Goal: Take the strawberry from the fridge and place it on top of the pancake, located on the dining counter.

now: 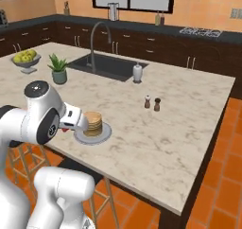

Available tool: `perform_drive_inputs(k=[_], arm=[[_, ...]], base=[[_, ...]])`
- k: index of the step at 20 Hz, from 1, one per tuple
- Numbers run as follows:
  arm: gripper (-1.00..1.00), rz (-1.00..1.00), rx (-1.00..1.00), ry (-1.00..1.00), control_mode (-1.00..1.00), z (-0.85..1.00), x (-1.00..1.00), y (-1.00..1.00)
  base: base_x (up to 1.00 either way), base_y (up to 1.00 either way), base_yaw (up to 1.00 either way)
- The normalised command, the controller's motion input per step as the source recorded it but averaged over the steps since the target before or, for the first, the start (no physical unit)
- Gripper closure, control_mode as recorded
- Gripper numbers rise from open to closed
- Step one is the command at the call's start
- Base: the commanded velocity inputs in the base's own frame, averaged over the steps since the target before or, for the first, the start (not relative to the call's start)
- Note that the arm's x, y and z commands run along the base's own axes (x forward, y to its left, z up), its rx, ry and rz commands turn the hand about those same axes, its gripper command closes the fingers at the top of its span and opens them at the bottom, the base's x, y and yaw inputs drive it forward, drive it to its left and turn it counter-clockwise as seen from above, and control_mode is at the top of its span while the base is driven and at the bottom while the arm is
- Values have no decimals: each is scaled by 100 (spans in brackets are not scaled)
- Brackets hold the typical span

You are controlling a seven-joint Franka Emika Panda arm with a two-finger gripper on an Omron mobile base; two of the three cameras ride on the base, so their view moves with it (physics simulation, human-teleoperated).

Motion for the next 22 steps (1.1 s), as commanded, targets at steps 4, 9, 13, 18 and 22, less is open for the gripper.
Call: perform_drive_inputs(k=[4,9,13,18,22], arm=[[100,0,0,0,100,0,0,0],[100,-9,0,3,-100,0,80,49],[100,0,1,19,-100,0,100,13],[100,4,3,20,-100,-4,94,-6],[100,1,0,17,-100,-34,73,0]], base=[[100,84,-31],[20,15,-4],[0,0,0],[0,0,0],[0,0,0]])
